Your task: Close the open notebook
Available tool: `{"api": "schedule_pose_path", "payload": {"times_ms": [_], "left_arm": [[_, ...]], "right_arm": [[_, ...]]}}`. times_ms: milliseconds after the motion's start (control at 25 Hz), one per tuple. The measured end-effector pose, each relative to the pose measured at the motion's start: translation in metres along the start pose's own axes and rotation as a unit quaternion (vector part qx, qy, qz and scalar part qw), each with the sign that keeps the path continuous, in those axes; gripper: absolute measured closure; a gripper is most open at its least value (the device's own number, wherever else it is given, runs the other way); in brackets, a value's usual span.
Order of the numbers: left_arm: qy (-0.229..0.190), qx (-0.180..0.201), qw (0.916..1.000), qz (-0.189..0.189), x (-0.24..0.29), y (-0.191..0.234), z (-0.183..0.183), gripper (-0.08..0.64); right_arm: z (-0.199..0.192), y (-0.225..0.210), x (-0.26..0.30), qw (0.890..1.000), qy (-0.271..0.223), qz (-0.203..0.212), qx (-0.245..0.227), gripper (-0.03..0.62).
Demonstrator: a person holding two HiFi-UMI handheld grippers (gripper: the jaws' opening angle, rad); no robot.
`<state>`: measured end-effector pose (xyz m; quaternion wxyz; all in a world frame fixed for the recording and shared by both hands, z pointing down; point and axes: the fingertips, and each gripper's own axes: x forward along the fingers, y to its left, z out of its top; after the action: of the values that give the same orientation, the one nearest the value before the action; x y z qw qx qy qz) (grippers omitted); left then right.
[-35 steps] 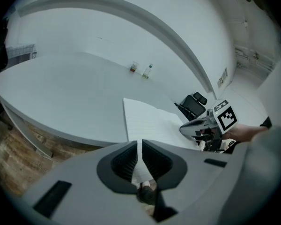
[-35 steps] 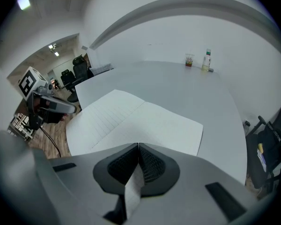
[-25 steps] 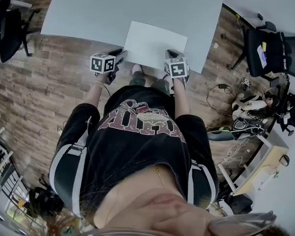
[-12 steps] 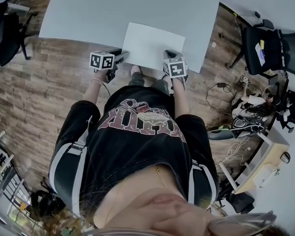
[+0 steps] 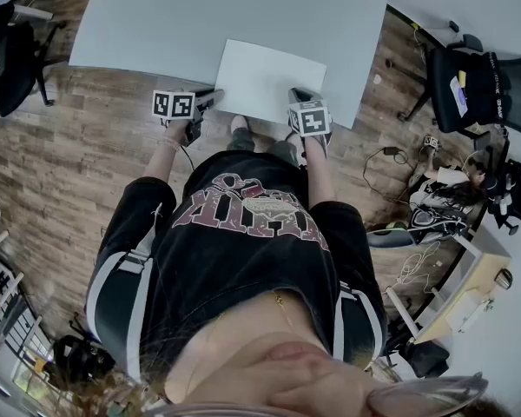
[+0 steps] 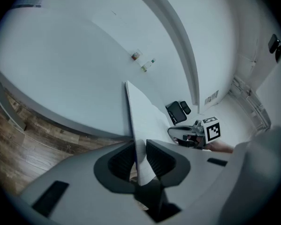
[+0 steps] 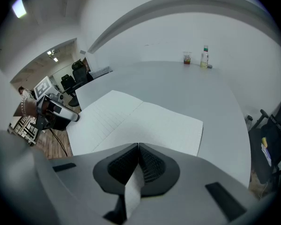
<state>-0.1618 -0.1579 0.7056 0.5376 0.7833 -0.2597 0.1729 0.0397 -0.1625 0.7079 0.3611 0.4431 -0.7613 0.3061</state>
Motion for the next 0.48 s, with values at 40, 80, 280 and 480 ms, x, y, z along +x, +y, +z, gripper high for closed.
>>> {"api": "schedule_pose_path", "payload": {"times_ms": [40,80,280,480], "left_arm": [[-0.002,0.001,1.0000,-0.003,-0.001,-0.001,0.001,0.440],[-0.004,0.003,1.0000,-0.004,-0.002,-0.002,0.001,0.446],[-0.013,-0.013,0.9996,-0.021,-0.010,-0.013,0.005,0.503],[-0.018,-0.017,0.9994,-0.024,-0.014,-0.022,0.008,0.506]], "right_arm": [[0.000,0.000,0.000,1.000,-0.001,0.000,0.001,0.572],[0.000,0.000,0.000,1.000,-0.001,0.000,0.003,0.572],[0.001,0.002,0.000,1.000,-0.002,0.000,0.006,0.572],[0.002,0.000,-0.002,1.000,-0.003,-0.004,0.011,0.572]]}}
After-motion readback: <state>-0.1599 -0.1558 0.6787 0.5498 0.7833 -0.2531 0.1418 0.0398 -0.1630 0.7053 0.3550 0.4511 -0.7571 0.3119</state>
